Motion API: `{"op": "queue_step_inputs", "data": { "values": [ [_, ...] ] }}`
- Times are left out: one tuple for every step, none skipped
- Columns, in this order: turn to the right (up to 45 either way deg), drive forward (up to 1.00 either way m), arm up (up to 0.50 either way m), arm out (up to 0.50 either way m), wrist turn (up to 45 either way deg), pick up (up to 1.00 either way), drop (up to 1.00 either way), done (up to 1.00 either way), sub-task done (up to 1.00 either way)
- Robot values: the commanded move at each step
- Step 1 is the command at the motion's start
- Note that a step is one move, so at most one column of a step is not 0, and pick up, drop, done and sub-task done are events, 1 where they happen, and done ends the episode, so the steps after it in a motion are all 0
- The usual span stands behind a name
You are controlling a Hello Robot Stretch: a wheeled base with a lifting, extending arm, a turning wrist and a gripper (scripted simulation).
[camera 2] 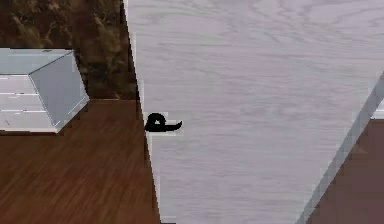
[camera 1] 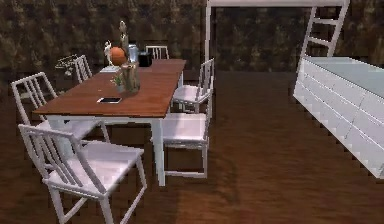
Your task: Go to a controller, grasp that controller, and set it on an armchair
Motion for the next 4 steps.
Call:
{"op": "queue_step_inputs", "data": {
  "values": [
    [0.0, 0.50, 0.00, 0.00, 0.0, 0.00, 0.00, 0.00, 0.00],
    [45.0, 0.00, 0.00, 0.00, 0.0, 0.00, 0.00, 0.00, 0.00],
    [0.0, 1.00, 0.00, 0.00, 0.0, 0.00, 0.00, 0.00, 0.00],
    [30.0, 0.00, 0.00, 0.00, 0.0, 0.00, 0.00, 0.00, 0.00]
  ]
}}
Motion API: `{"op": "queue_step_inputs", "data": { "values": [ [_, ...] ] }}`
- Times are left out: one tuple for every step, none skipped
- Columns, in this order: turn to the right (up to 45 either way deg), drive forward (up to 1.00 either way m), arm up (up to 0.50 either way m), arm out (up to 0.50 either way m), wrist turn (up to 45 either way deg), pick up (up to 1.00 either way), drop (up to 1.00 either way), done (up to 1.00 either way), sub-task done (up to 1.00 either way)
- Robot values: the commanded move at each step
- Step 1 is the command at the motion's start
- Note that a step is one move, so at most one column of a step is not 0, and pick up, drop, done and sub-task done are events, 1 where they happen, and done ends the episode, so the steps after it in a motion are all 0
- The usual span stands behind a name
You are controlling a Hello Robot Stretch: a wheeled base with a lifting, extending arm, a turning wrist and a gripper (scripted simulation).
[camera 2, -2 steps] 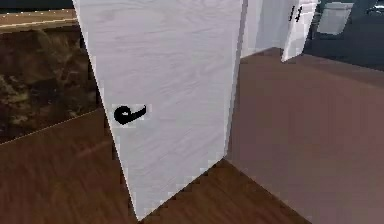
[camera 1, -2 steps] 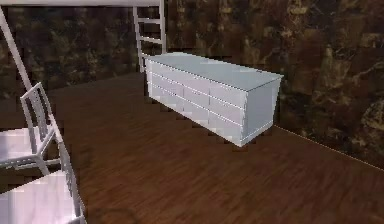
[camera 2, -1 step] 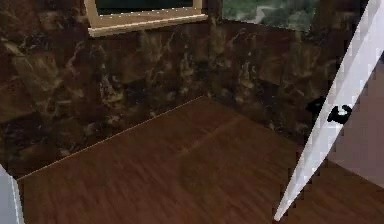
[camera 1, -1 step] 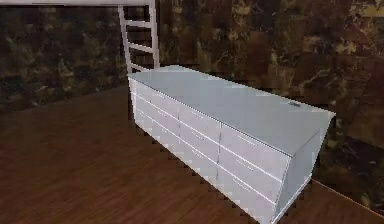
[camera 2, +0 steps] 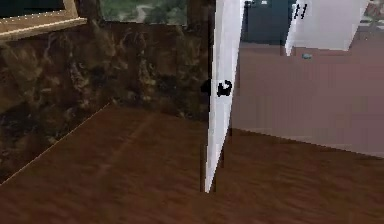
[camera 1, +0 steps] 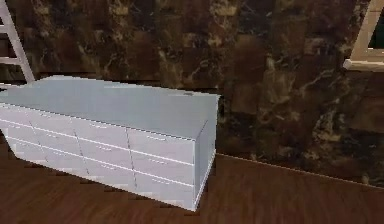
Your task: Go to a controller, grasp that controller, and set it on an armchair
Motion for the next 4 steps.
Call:
{"op": "queue_step_inputs", "data": {
  "values": [
    [0.0, 0.05, 0.00, 0.00, 0.0, 0.00, 0.00, 0.00, 0.00],
    [-45.0, 0.00, 0.00, 0.00, 0.0, 0.00, 0.00, 0.00, 0.00],
    [-21.0, 0.00, 0.00, 0.00, 0.0, 0.00, 0.00, 0.00, 0.00],
    [-3.0, 0.00, 0.00, 0.00, 0.0, 0.00, 0.00, 0.00, 0.00]
  ]
}}
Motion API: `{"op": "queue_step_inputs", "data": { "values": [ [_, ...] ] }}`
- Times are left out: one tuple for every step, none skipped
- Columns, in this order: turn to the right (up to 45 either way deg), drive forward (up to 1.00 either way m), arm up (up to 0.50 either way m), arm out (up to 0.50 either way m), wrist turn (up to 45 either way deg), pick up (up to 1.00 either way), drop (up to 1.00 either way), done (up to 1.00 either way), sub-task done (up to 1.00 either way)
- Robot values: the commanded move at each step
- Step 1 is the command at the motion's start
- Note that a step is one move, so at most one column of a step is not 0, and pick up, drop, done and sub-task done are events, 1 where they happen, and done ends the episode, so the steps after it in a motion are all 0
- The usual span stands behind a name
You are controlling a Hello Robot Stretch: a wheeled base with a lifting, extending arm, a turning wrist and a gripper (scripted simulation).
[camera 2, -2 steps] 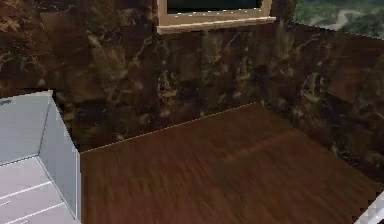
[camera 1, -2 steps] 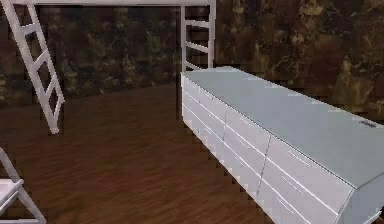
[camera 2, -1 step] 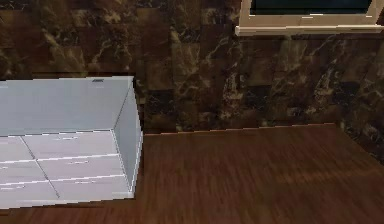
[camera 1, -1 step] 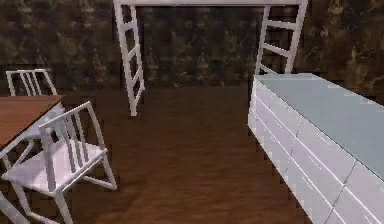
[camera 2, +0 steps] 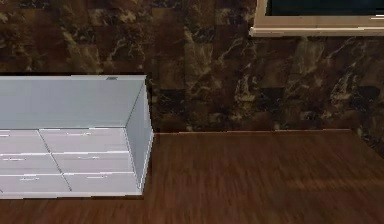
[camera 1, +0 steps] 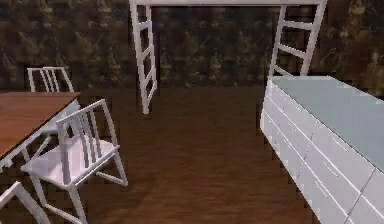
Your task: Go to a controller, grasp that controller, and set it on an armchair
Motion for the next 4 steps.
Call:
{"op": "queue_step_inputs", "data": {
  "values": [
    [0.0, 1.00, 0.00, 0.00, 0.0, 0.00, 0.00, 0.00, 0.00],
    [9.0, 0.00, 0.00, 0.00, 0.0, 0.00, 0.00, 0.00, 0.00],
    [0.0, 0.05, 0.00, 0.00, 0.0, 0.00, 0.00, 0.00, 0.00],
    [-9.0, 0.00, 0.00, 0.00, 0.0, 0.00, 0.00, 0.00, 0.00]
  ]
}}
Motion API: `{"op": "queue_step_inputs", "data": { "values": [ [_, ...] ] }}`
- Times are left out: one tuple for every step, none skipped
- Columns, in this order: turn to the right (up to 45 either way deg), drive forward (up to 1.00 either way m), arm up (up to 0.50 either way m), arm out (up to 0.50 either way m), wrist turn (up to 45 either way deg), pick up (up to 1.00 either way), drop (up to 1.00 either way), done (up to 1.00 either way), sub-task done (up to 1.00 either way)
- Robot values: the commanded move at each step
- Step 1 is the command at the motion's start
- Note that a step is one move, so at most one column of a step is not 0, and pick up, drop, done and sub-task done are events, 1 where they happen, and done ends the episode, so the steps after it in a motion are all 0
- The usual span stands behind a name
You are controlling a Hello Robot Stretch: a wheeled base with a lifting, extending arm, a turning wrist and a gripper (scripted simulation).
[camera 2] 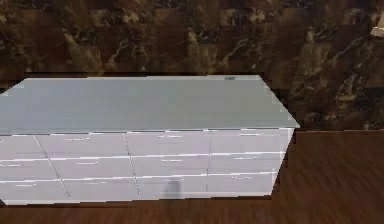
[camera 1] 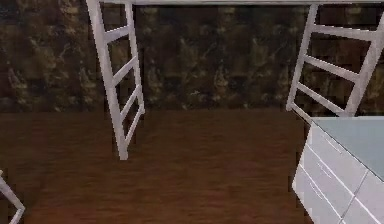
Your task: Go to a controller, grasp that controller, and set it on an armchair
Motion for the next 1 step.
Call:
{"op": "queue_step_inputs", "data": {
  "values": [
    [0.0, 0.45, 0.00, 0.00, 0.0, 0.00, 0.00, 0.00, 0.00]
  ]
}}
